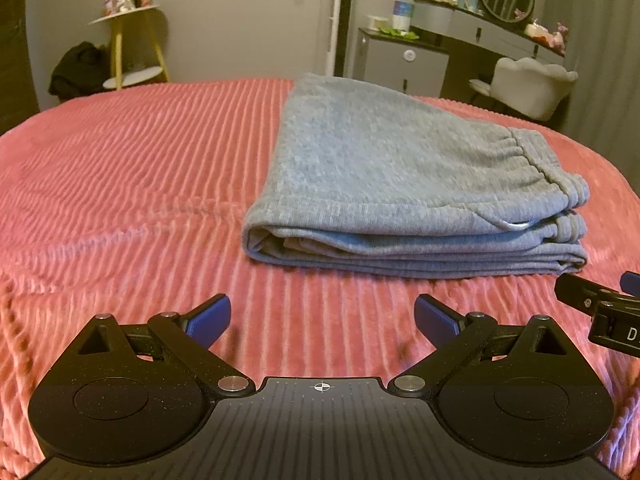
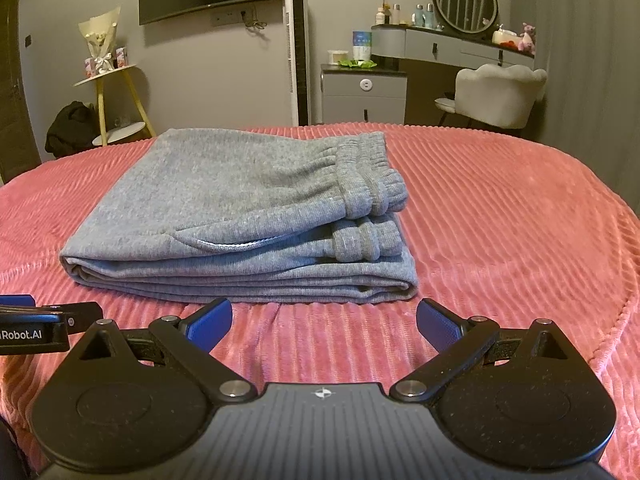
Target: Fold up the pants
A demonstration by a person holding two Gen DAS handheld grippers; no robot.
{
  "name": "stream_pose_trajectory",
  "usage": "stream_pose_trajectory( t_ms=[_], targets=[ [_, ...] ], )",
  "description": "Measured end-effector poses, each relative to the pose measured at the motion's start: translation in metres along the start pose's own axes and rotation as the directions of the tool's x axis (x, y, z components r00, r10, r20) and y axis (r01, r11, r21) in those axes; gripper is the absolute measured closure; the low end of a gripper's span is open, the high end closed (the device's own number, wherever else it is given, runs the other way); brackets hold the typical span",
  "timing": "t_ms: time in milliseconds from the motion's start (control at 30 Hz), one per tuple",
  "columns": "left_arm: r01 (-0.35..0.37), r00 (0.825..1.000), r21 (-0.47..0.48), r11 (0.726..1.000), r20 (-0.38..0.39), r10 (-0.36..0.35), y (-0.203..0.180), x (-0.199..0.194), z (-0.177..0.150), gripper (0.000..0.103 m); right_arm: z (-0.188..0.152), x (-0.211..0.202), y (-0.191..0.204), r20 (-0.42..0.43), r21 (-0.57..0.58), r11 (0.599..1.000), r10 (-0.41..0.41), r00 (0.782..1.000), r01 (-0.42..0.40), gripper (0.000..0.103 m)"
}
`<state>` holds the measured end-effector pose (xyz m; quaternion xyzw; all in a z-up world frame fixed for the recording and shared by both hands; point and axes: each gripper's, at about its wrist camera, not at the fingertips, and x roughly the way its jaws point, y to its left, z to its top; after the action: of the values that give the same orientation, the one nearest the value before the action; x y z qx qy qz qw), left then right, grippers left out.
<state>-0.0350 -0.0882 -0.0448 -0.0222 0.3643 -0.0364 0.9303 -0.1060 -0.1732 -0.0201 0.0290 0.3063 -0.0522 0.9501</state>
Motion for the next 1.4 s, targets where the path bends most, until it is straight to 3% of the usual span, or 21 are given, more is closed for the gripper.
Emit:
stream_pose_trajectory(
  t_ms=[1400],
  targets=[
    [0.019,1.0,-0.044,0.999,0.011,-0.019,0.0037,-0.0017,-0.0002,0.002,0.0002,-0.0007,-0.0062,0.014,0.0,1.0,0.007,1.0,-0.007,0.004]
  ],
)
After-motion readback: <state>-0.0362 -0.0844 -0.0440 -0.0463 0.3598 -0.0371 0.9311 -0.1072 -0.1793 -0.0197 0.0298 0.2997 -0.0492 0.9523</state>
